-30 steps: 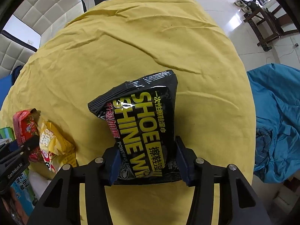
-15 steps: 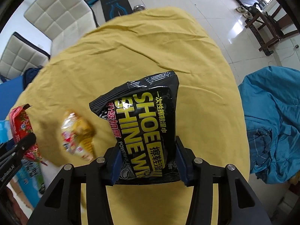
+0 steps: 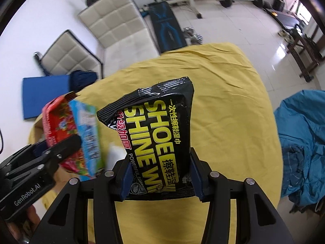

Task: Organize soft objects
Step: 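Carry the red bag with the left tool while the right tool carries the black wipes into the box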

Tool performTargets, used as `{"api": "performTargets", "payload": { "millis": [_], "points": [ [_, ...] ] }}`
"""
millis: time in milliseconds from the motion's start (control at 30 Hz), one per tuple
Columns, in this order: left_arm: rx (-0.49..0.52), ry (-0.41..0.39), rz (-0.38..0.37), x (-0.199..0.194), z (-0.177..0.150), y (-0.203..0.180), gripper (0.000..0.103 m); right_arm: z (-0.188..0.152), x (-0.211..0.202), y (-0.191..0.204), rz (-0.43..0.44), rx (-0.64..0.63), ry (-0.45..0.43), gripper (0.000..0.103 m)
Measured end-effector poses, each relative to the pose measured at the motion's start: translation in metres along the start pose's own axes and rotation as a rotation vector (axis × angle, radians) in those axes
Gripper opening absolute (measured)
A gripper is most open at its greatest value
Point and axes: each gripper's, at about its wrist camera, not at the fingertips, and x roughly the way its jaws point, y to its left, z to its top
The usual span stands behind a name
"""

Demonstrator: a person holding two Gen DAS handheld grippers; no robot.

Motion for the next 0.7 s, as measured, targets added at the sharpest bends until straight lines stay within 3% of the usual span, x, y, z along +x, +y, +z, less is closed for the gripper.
{"api": "performTargets", "payload": {
  "millis": [133, 367, 533, 700],
  "points": [
    [-0.032, -0.013, -0.043, -0.028, -0.017, 0.033, 0.043, -0.020, -0.012, 0.044, 0.042, -0.036, -0.003, 0.051],
    [-0.116, -0.056, 0.017, -0.067, -0.043, 0.123, 0.043, -0.051, -0.009, 0.137, 0.105, -0.113, 0.018, 0.051],
    [-0.181, -0.050, 0.080, -0.077, -0.058, 0.189, 0.043, -0.064, 0.019, 0.202, 0.106, -0.168, 0.063, 0.051],
    [-0.241, 0.000, 0.130, -0.059, -0.065, 0.252, 0.043, -0.066, 0.063, 0.246, 0.075, -0.198, 0.115, 0.051]
  ]
}}
